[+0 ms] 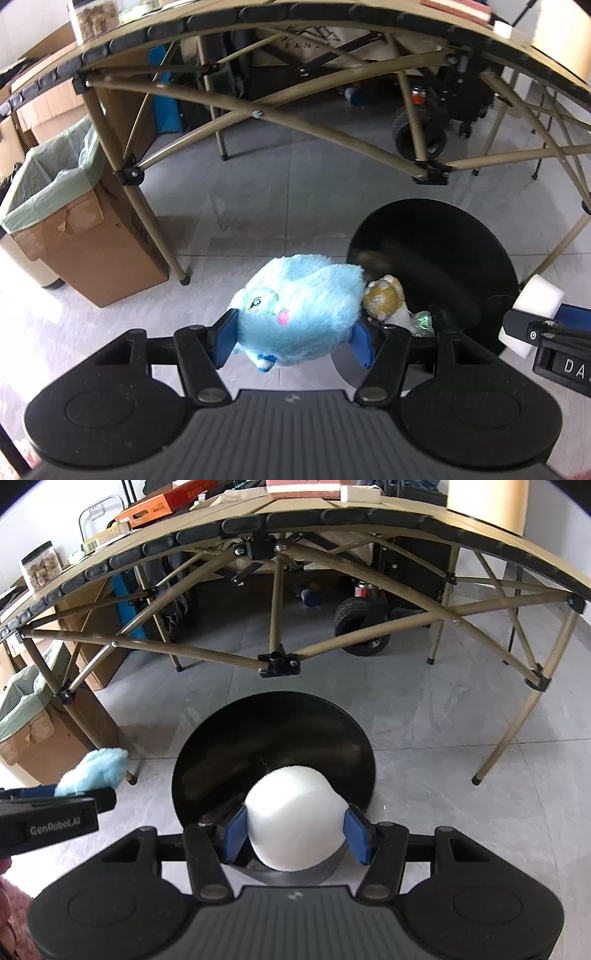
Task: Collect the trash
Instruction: 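Drop the foam cylinder into the black bin with the right gripper while the left holds the plush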
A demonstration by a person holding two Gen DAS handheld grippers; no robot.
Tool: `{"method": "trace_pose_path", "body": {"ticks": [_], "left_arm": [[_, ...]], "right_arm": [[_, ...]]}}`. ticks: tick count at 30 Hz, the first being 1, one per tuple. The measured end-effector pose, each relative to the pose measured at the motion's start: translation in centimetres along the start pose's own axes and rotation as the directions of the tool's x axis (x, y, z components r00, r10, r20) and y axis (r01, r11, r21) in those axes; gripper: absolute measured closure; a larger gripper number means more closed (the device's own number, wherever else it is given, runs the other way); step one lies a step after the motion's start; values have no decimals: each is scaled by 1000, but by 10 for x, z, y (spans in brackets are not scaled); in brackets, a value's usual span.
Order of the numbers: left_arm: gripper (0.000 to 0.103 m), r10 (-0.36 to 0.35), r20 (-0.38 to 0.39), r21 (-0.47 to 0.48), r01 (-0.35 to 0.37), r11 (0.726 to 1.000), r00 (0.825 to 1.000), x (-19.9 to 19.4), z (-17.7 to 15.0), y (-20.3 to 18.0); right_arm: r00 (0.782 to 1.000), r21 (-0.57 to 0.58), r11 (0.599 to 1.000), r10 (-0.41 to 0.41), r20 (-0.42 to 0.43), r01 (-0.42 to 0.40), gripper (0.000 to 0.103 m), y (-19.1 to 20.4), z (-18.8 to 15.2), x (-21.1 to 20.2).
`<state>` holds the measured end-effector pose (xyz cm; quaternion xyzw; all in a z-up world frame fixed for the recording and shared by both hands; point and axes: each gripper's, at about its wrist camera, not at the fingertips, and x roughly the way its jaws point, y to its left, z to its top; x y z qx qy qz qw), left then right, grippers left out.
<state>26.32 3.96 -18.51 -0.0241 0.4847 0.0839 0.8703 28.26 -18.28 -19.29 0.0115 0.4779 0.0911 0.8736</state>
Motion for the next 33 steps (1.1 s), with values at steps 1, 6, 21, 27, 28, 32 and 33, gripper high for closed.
{"method": "trace_pose_path", "body": {"ticks": [1,6,21,27,28,32,33], "left_arm": [[41,3,-2,-7,-3,1000,1000,2,1,1],[41,14,-11,-49,-15,999,1000,9,9,11],[41,19,-11,-89,-20,996,1000,24,20,25],[41,12,1,-85,-12,996,1000,21,20,23],[41,12,1,-86,-12,996,1000,22,19,25],[41,14,2,-88,-13,996,1000,21,19,25],[41,12,1,-88,-12,996,1000,21,19,25]], "right_arm": [[1000,0,1000,3,-4,-3,48,1,2,3],[1000,1,1000,16,-19,-16,48,11,17,16],[1000,1,1000,11,-28,-11,47,21,37,42],[999,3,1000,0,-40,0,46,22,37,48],[999,2,1000,-2,-41,2,45,22,37,49],[999,4,1000,-7,-39,7,27,21,36,50],[999,2,1000,-10,-39,10,20,21,36,50]]}}
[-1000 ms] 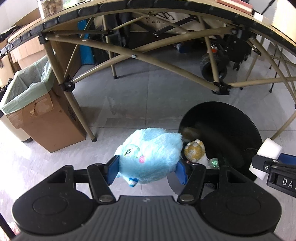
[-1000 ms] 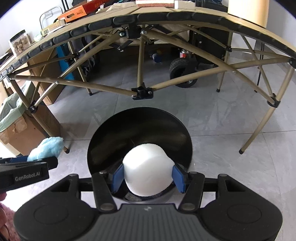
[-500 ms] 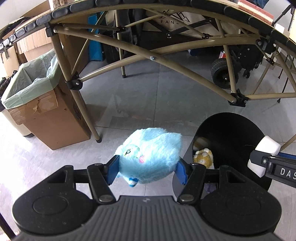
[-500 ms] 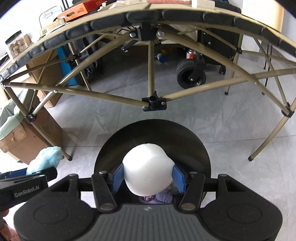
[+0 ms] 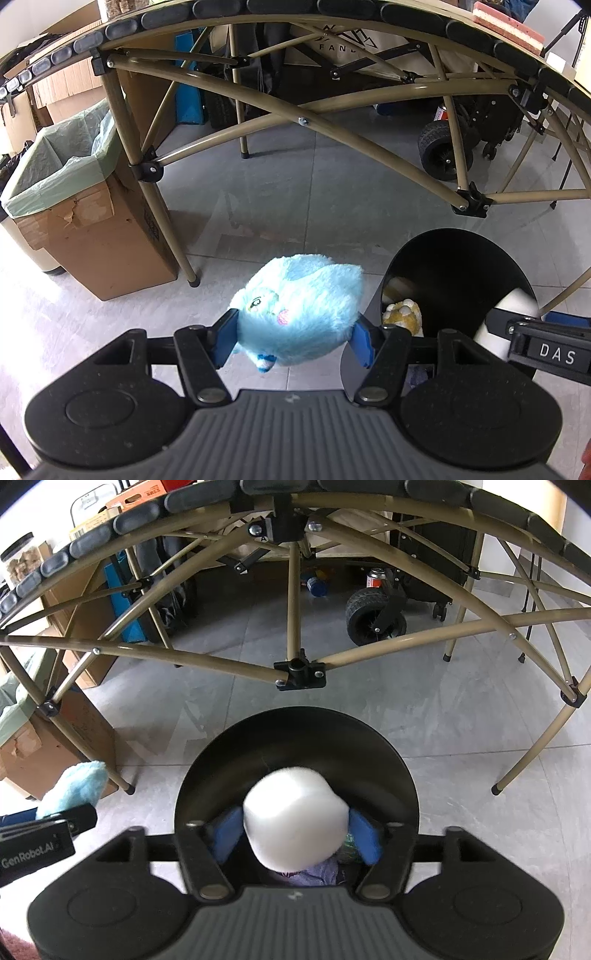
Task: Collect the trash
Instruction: 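Drop the foam cylinder into the black bin with the right gripper while the left holds the plush, then move the left gripper over the black bin and open it to drop the blue plush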
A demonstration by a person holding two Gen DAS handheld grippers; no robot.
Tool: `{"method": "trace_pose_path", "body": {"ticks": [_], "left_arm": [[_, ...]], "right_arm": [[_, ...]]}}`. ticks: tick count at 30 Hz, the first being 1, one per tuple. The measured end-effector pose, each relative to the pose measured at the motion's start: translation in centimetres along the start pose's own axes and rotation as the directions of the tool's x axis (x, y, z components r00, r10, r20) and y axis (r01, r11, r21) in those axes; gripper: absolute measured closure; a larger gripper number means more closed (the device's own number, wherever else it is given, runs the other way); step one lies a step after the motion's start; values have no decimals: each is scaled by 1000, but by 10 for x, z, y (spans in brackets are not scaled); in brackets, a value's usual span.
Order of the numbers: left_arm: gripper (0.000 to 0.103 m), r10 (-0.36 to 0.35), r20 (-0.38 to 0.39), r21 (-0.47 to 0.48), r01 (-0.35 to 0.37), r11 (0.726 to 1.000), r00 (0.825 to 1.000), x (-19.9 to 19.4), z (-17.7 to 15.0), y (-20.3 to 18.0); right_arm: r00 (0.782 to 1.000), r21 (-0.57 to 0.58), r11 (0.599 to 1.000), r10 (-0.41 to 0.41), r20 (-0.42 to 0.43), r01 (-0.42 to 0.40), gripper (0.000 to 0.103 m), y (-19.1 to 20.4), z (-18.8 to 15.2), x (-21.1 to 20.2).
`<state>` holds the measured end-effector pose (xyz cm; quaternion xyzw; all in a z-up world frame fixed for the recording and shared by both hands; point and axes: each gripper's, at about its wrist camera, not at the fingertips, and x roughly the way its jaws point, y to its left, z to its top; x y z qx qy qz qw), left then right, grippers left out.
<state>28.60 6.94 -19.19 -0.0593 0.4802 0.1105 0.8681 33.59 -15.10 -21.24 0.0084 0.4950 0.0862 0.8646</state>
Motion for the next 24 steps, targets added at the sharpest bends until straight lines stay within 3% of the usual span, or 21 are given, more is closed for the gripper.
{"method": "trace_pose_path", "body": {"ticks": [1,4,24], "left_arm": [[41,1,0,1,-1,1000,1000,0,0,0],[41,3,-1,3,-3,1000,1000,0,0,0],[41,-11,1,12,11,1000,1000,-1,0,-3]], "right_arm": [[1000,-3,1000,-5,0,5,9,0,0,0],[1000,-3,1000,-15,2,15,1,-2,0,0],[1000,34,999,-28,7,28,0,-20,-4,-7]]}}
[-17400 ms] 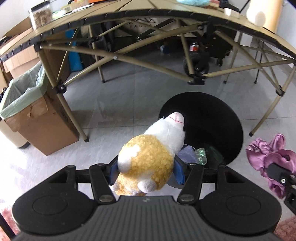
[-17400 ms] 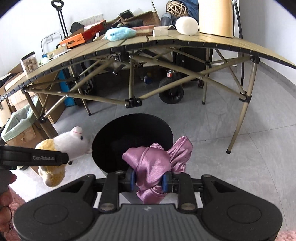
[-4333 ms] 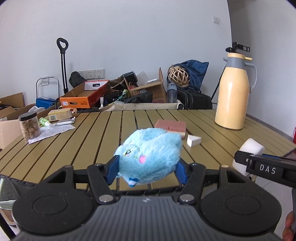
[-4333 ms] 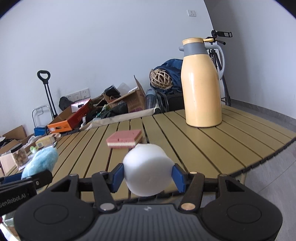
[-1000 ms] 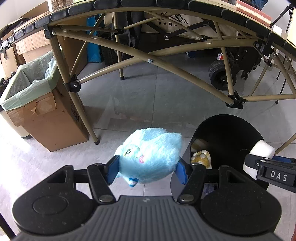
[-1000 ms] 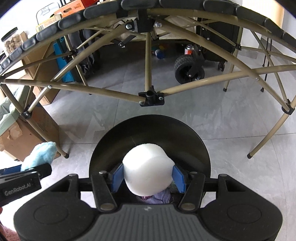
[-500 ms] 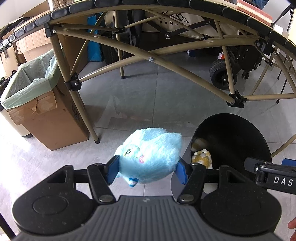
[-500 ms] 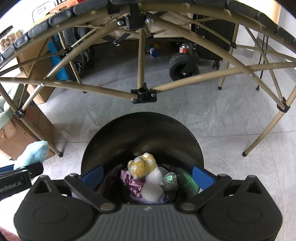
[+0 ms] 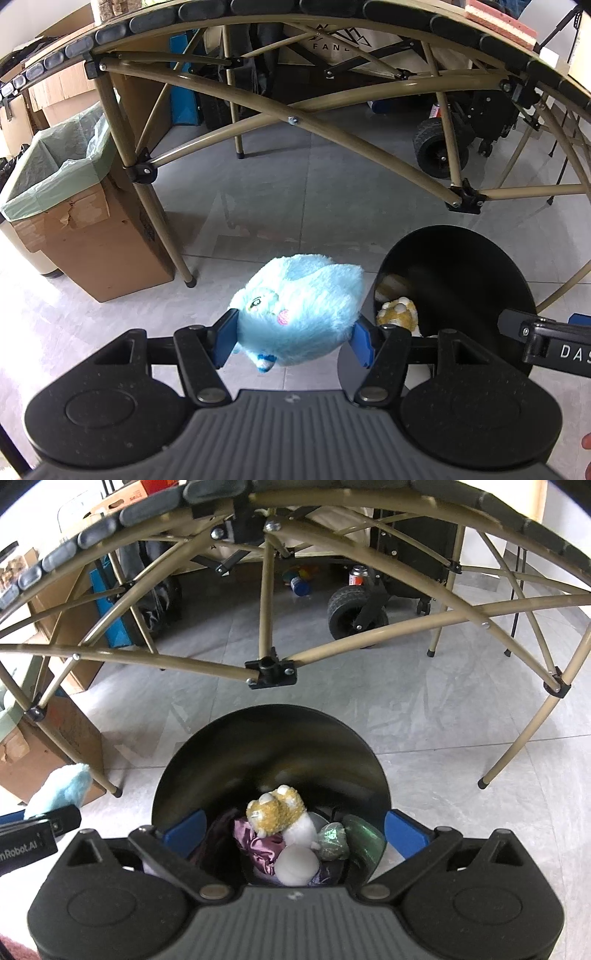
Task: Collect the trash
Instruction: 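Move the left gripper over the black bin and open it to drop the blue plush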
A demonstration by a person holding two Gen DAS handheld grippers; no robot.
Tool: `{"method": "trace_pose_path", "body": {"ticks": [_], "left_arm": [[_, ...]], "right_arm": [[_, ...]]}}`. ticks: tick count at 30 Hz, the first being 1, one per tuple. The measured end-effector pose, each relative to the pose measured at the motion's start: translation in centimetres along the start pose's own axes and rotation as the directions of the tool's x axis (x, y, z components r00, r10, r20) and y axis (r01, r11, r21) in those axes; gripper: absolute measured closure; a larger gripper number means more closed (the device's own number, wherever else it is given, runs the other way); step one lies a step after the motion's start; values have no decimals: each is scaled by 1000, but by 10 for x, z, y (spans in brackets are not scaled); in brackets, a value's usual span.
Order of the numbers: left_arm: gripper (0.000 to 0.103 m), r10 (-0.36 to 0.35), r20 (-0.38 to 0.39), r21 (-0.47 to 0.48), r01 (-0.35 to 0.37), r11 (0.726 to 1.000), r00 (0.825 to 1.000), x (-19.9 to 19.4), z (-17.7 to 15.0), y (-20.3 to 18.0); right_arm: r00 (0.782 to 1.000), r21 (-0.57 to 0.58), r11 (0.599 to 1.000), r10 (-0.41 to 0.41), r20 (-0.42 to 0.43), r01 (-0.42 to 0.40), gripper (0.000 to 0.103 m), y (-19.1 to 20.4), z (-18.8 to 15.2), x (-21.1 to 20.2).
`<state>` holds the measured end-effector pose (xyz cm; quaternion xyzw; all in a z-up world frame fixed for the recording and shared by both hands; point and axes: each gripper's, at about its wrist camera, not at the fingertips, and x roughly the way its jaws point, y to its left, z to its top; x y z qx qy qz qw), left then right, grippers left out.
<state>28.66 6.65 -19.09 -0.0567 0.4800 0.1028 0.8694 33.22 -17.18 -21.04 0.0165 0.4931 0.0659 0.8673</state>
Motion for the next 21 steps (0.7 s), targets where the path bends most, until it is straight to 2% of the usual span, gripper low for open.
{"method": "trace_pose_path", "body": {"ticks": [10,21], "left_arm": [[41,-13,24,41,12,999,1000,-10,-2,-15],[41,-65,44,139,59,989,997,-19,-6,-56]], "right_arm": [[999,26,1000,-16,36,15,0,-22,1,-15],[996,93,995,-41,76,34,0,-57,2,-31]]}}
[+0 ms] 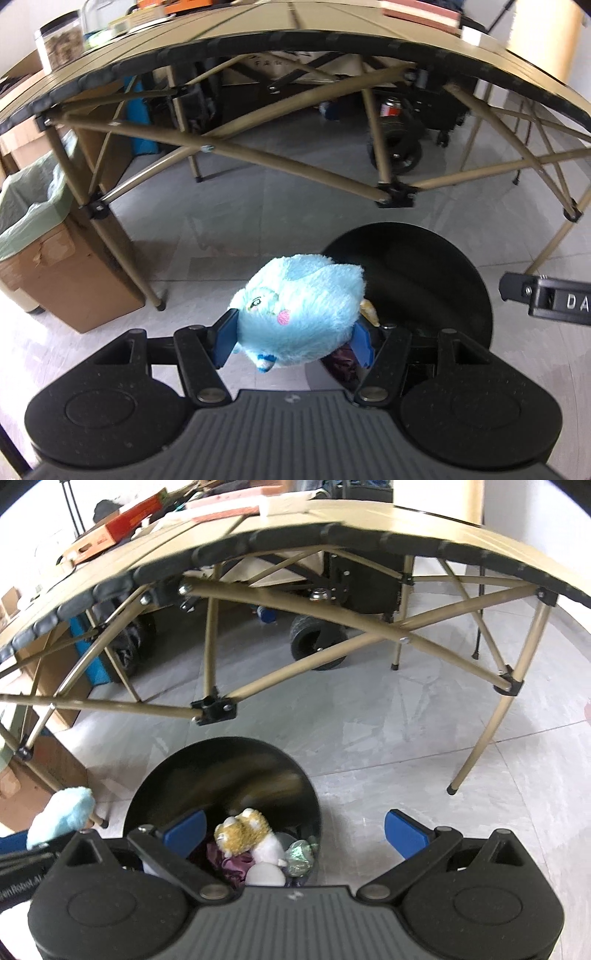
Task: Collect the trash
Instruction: 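Move the left gripper over the black bin and open it to drop the blue plush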
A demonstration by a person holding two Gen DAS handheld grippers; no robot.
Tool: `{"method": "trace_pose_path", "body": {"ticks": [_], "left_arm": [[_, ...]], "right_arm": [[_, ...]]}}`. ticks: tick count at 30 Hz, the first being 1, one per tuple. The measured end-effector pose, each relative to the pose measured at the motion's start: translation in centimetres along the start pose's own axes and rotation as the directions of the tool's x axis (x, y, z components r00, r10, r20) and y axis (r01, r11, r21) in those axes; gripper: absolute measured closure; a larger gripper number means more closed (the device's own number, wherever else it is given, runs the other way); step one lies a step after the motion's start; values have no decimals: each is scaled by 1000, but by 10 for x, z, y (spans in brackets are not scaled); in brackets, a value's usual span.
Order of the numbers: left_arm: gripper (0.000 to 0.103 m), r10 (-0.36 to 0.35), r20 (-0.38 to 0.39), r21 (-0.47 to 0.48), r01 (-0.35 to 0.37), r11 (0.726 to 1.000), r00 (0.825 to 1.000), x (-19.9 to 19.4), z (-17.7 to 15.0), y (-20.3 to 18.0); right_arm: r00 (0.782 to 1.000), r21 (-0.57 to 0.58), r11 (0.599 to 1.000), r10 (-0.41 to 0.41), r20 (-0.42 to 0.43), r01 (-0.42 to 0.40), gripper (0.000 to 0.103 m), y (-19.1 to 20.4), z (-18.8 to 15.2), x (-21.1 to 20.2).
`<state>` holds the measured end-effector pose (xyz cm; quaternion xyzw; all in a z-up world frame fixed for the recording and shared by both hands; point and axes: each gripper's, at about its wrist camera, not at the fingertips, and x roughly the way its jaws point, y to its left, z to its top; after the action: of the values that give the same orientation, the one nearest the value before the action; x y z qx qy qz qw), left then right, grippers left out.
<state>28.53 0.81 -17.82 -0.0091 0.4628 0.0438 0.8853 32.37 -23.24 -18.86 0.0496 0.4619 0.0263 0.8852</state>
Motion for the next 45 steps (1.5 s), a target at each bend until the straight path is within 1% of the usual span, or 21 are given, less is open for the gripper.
{"method": "trace_pose_path", "body": {"ticks": [7,17,21,26,31,38,42,43,44,45], "left_arm": [[41,-24,11,70,23,997,1000,2,4,-31],[41,-67,4,144,66,987,998,14,9,-70],[41,-85,-2,166,85,983,996,20,11,-83],[41,-99,-23,175,102,979,995,29,13,-93],[41,-98,-49,182,106,978,994,40,12,-100],[41,-97,-63,184,107,977,993,45,12,-101],[33,-119,-69,184,130,974,990,43,12,-101],[22,-122,-68,184,133,974,990,43,12,-100],[15,-123,-64,182,132,974,990,42,12,-100],[4,-116,-58,178,124,976,992,42,12,-99]], "right_arm": [[999,35,999,-31,18,30,0,-20,1,-7],[996,122,990,-83,41,77,0,-57,-3,-12],[996,164,984,-81,45,73,0,-69,-4,-13],[995,178,980,-93,40,84,0,-77,-7,-13],[994,197,976,-103,29,95,0,-84,-8,-10],[995,191,977,-97,26,90,0,-81,-8,-9],[995,192,977,-97,26,90,0,-82,-8,-8],[995,193,977,-97,26,90,0,-82,-8,-8],[995,195,977,-97,25,90,0,-82,-8,-8],[995,199,976,-96,25,90,0,-83,-8,-7]]}}
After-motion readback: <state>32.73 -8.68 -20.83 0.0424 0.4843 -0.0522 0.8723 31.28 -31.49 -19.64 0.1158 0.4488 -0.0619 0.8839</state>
